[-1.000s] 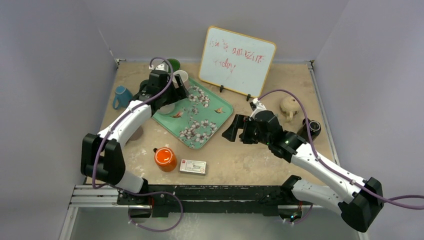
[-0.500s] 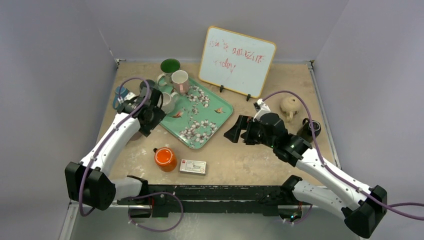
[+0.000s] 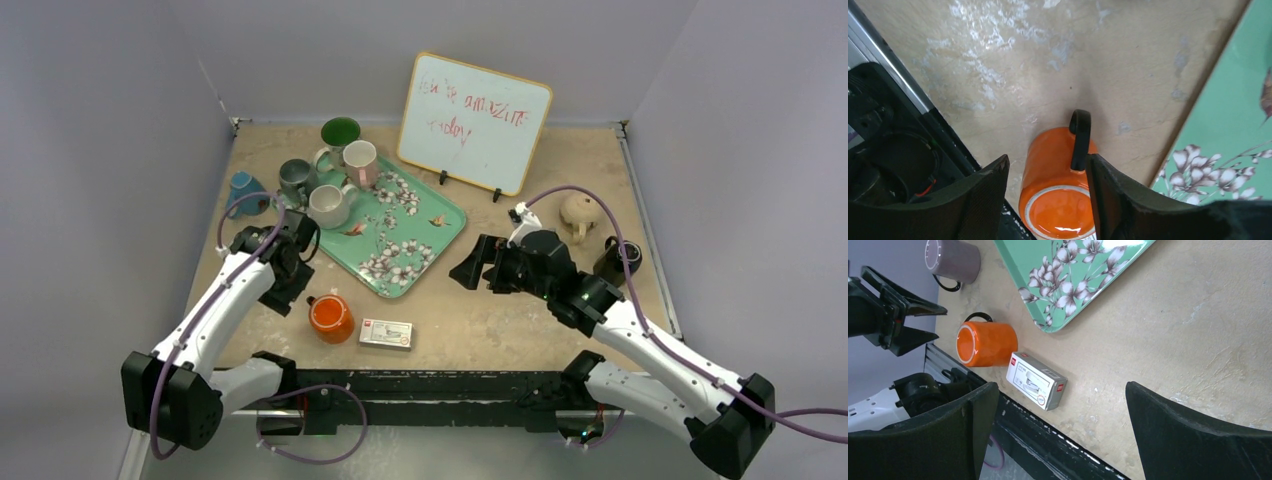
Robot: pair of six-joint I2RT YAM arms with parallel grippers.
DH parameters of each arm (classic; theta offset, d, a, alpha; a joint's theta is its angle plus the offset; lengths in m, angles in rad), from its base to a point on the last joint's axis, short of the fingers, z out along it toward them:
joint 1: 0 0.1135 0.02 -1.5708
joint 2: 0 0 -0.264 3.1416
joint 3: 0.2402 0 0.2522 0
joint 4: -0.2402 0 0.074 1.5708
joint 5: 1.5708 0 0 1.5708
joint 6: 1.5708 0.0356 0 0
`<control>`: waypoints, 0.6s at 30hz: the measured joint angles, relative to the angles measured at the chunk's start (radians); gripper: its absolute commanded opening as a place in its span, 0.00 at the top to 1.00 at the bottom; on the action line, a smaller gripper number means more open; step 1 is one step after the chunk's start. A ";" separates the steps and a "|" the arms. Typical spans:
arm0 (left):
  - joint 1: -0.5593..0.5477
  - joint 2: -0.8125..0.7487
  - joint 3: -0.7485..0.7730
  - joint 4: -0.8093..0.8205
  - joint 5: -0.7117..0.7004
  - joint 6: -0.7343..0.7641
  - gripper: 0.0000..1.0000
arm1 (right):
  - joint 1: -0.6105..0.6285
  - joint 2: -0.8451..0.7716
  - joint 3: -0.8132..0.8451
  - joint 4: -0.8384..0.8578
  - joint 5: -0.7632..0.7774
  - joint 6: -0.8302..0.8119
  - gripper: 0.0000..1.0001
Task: Turn the mug right side up
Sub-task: Turn over the cup at the corner of the board.
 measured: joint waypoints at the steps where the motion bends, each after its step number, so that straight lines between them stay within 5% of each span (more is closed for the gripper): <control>1: 0.000 -0.004 -0.020 0.006 0.017 -0.006 0.51 | 0.000 0.000 -0.003 0.001 0.000 0.000 0.01; 18: 0.001 0.080 -0.145 0.211 0.176 -0.015 0.49 | 0.000 -0.018 -0.039 0.018 -0.003 0.002 0.01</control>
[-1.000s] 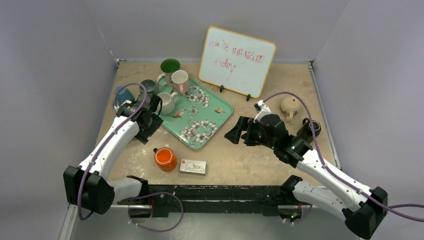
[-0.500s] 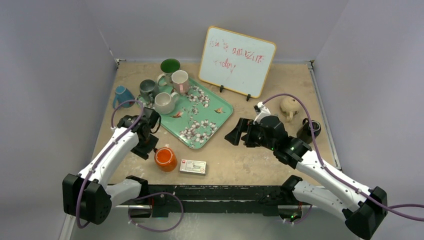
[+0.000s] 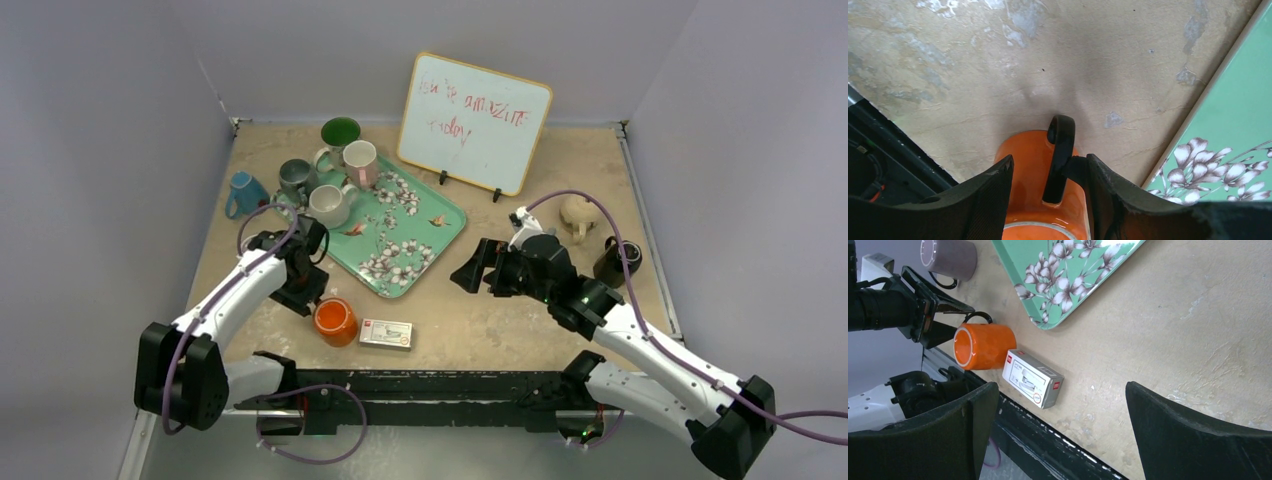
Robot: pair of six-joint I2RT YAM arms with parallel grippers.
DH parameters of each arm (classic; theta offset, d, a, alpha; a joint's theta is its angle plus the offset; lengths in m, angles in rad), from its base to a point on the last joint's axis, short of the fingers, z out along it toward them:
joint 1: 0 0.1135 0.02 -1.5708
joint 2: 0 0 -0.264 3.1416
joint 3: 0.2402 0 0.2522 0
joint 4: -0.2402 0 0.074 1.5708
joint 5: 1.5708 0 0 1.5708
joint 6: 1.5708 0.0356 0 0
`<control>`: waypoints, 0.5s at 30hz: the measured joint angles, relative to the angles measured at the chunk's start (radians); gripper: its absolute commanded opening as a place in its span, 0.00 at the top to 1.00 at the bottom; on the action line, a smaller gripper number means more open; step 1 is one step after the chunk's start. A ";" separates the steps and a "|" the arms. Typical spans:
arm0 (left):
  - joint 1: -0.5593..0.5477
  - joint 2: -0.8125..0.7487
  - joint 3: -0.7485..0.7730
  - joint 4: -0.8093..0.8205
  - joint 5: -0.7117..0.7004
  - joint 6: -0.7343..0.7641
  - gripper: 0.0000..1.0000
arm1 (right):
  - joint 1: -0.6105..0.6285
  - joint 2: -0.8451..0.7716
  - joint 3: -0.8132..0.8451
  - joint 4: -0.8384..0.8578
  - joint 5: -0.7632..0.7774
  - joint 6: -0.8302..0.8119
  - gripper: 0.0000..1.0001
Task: Turn the mug right side up
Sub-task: Turn over the cup at the corner of the board.
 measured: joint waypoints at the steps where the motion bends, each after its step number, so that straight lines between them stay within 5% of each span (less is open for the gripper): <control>1: 0.000 0.007 0.000 0.010 0.006 0.002 0.49 | 0.000 0.000 -0.003 0.001 0.000 0.001 0.01; 15: 0.000 0.020 -0.038 0.029 0.090 0.010 0.57 | 0.000 -0.013 -0.017 0.006 0.002 0.002 0.01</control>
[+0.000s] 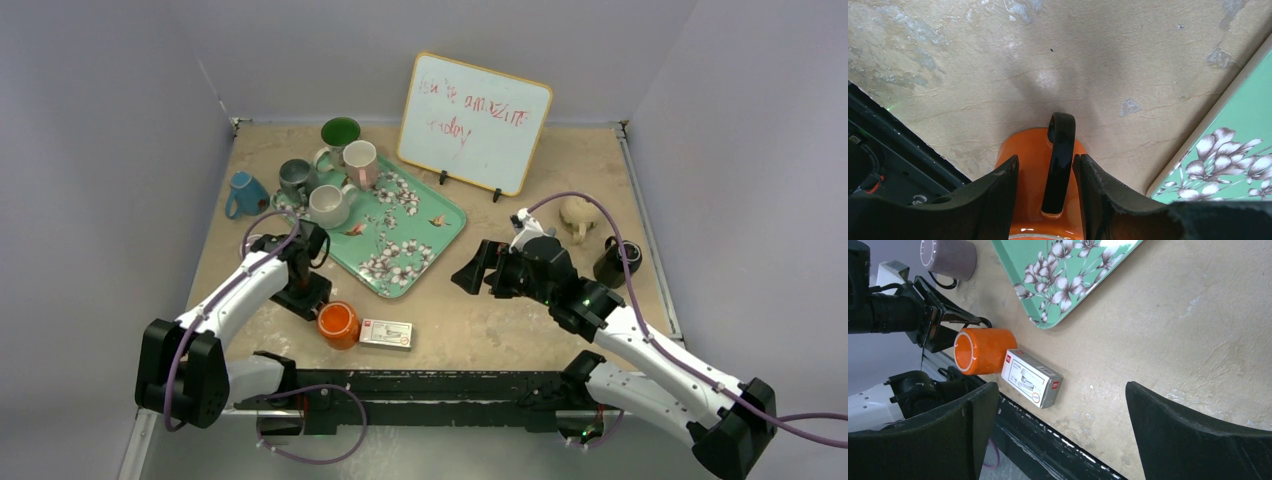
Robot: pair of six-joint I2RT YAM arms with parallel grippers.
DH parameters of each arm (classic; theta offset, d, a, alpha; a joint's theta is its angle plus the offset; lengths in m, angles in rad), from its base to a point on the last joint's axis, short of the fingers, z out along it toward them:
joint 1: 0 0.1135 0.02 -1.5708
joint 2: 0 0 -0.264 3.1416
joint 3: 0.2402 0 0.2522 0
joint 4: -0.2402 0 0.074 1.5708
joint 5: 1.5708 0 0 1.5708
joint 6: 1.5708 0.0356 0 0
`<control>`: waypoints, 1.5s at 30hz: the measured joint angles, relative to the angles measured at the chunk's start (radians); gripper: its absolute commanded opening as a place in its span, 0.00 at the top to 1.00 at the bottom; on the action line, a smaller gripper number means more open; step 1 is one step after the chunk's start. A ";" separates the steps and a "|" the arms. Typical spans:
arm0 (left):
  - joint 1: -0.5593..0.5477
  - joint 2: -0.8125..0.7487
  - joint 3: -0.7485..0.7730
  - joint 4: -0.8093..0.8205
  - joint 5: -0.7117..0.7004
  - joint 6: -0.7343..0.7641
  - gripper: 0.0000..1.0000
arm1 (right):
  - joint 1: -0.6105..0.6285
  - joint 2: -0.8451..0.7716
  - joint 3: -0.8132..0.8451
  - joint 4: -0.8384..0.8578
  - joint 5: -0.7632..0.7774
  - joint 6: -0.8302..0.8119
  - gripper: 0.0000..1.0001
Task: Turn the mug right side up
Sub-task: Turn over the cup at the corner of the board.
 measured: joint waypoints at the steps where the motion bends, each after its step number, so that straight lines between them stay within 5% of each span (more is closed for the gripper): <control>1: 0.000 -0.001 0.000 -0.002 0.000 0.000 0.57 | 0.000 -0.002 -0.002 0.000 0.000 0.000 0.01; 9: 0.000 0.006 0.000 -0.027 0.011 0.020 0.60 | 0.000 -0.008 -0.003 0.000 0.002 0.000 0.01; 20: 0.000 0.031 0.001 -0.025 0.015 0.034 1.00 | 0.000 -0.015 -0.003 0.002 0.003 0.000 0.01; 36: -0.001 -0.061 0.119 -0.111 -0.054 0.065 1.00 | 0.000 -0.033 -0.009 0.047 -0.002 -0.008 0.01; 45: -0.001 -0.202 0.160 -0.085 -0.065 0.208 1.00 | 0.000 -0.001 -0.010 0.090 -0.053 -0.009 0.01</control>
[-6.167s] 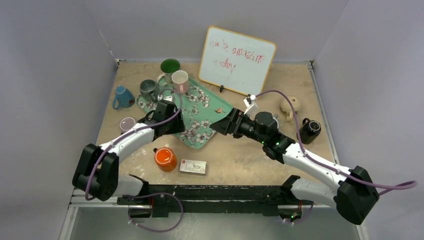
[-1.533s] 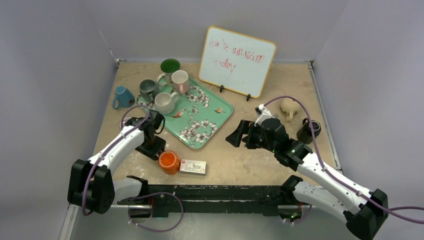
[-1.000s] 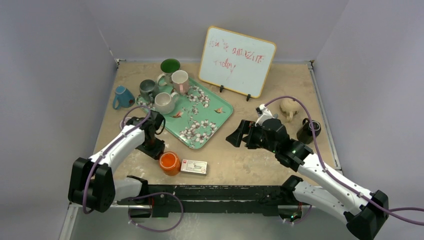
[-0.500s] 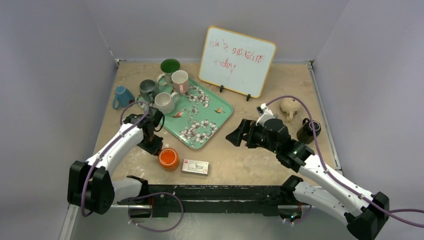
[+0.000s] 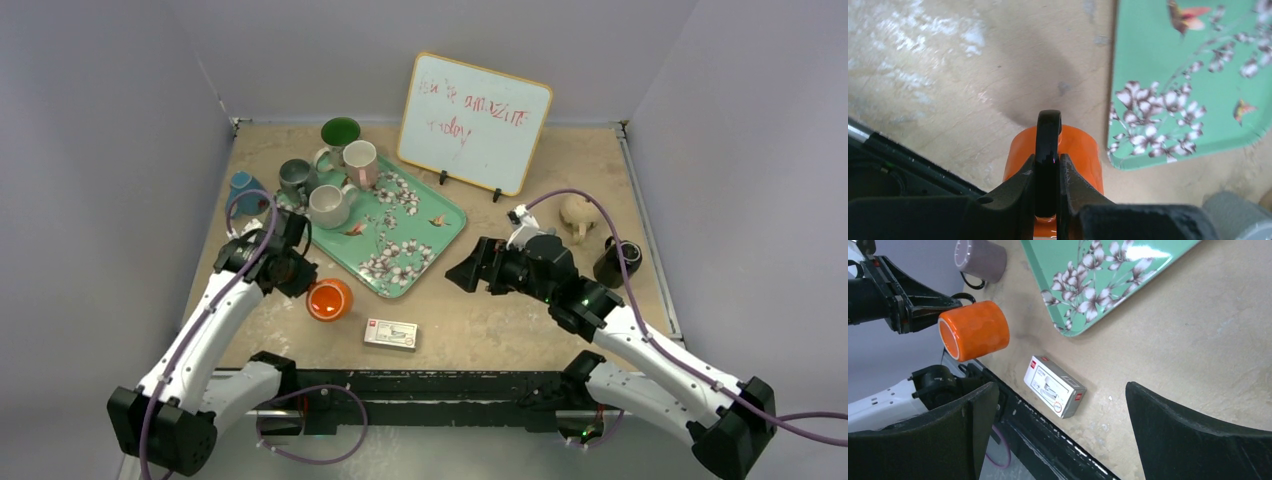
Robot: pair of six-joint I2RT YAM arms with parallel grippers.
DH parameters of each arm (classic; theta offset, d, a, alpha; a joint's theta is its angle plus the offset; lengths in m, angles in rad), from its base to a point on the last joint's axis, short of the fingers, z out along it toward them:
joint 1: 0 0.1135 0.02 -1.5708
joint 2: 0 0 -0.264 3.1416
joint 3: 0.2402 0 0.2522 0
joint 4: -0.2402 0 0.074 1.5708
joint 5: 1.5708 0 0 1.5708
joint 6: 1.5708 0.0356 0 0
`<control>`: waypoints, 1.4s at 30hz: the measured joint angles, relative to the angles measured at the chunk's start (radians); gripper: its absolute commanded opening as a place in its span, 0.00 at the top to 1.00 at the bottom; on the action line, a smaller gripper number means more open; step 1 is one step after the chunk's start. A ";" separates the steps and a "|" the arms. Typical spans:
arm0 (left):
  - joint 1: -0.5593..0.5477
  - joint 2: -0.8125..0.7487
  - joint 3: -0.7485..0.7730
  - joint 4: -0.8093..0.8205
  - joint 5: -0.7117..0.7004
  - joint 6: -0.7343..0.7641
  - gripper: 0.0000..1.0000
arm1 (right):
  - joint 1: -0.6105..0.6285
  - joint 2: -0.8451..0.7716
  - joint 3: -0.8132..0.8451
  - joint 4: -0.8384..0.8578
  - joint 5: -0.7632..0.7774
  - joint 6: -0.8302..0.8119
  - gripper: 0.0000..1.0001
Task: Turn the mug right side up
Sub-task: Turn over the cup at the corner of the board.
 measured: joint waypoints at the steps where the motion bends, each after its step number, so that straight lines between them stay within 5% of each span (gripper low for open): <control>1: 0.000 -0.020 0.000 0.017 0.004 0.031 1.00 | 0.000 0.001 0.000 0.005 -0.003 0.000 0.01; 10: 0.000 -0.308 -0.133 0.424 0.277 0.328 1.00 | 0.000 0.102 0.068 0.149 -0.082 -0.002 0.04; 16: 0.000 -0.321 -0.220 0.699 0.552 0.410 1.00 | 0.000 0.192 0.092 0.289 -0.185 0.004 0.13; 24: 0.000 -0.288 -0.310 1.040 0.814 0.400 1.00 | -0.006 0.276 0.138 0.501 -0.324 0.016 0.43; 42: 0.000 -0.243 -0.415 1.507 1.065 0.257 1.00 | -0.057 0.430 0.262 0.610 -0.589 0.014 0.54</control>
